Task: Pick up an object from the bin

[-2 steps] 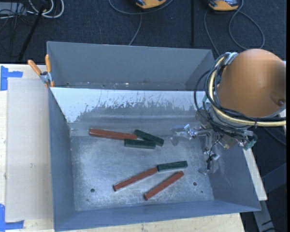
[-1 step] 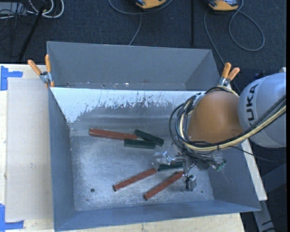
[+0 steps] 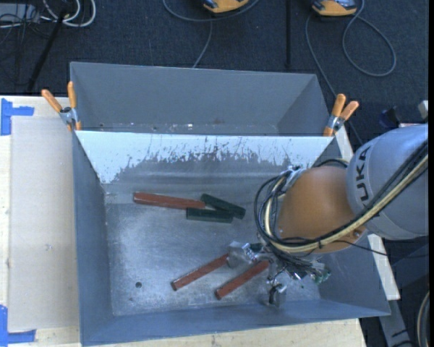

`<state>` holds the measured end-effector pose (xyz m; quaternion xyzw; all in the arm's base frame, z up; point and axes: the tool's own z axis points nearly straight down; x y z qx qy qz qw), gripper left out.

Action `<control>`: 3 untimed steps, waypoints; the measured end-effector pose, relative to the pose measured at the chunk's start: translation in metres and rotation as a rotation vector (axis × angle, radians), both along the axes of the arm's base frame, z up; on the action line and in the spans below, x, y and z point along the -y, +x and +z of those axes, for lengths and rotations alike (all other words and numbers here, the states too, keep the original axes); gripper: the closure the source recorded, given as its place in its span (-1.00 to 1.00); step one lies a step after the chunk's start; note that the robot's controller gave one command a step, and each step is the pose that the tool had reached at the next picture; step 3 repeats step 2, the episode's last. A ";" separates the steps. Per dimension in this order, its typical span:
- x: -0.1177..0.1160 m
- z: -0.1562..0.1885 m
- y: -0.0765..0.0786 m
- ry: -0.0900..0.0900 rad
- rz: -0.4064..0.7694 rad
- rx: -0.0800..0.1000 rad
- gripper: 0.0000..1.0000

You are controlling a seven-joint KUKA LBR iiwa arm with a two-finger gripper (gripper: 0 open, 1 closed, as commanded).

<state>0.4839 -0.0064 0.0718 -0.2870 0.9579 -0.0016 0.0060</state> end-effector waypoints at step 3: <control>-0.038 0.161 0.020 0.001 -0.007 -0.003 1.00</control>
Offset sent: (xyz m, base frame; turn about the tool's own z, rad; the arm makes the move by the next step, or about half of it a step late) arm 0.0000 0.0000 0.0000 0.0000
